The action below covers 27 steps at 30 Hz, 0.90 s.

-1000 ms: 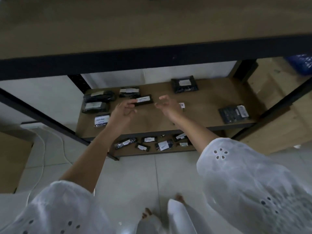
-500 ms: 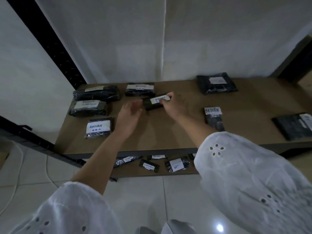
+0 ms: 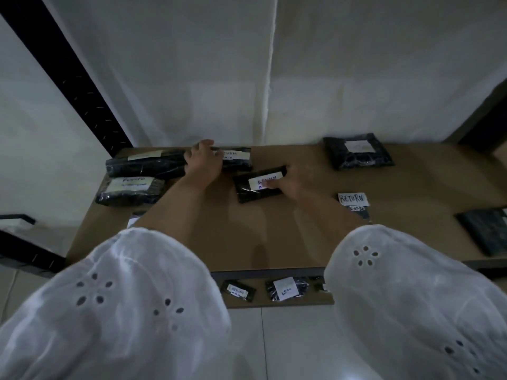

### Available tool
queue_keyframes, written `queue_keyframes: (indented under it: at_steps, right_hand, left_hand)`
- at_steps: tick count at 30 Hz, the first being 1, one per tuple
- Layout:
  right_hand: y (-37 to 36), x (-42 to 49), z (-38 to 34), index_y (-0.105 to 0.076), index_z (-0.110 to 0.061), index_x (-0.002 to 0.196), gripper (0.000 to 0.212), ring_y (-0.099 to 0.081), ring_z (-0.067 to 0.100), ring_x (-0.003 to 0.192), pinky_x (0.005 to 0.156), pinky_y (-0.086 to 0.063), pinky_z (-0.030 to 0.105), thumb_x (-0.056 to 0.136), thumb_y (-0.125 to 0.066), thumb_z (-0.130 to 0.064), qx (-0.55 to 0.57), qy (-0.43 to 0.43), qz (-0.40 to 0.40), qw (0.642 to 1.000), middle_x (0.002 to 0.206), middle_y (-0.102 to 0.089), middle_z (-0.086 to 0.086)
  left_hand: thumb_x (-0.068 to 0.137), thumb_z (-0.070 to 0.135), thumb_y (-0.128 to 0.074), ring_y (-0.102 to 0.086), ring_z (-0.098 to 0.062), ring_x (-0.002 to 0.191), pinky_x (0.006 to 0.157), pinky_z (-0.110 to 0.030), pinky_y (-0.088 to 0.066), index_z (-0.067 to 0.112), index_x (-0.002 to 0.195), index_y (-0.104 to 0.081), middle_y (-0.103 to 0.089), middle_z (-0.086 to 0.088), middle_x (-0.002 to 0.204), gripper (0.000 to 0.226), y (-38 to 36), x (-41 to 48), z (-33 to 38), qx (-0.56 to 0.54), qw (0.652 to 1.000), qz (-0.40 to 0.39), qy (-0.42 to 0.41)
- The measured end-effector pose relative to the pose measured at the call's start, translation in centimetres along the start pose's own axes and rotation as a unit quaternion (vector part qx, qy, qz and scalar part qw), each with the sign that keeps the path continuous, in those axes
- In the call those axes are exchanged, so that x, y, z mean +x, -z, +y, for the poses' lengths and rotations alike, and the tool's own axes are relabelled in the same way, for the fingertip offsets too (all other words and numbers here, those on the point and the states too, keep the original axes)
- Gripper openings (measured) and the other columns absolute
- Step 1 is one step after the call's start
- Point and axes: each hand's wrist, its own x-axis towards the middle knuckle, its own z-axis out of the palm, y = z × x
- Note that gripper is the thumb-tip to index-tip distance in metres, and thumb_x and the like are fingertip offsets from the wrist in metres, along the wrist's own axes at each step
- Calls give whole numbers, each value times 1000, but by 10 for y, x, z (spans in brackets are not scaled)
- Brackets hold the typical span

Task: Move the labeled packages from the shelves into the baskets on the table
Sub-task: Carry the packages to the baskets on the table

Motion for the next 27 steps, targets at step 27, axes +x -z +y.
queue_keyframes:
  at_steps: [27]
  right_hand:
    - [148,-252,-32,-55,-11,95,16,-69,18,60,48,-54,24,99,-46,-24,515,-227,29,826,87,-68,11]
  left_hand:
    - [77,13,-74,-62,-14,95,76,-22,-54,20,128,-57,-63,-5,119,54,132,-261,92,-561,777,3,285]
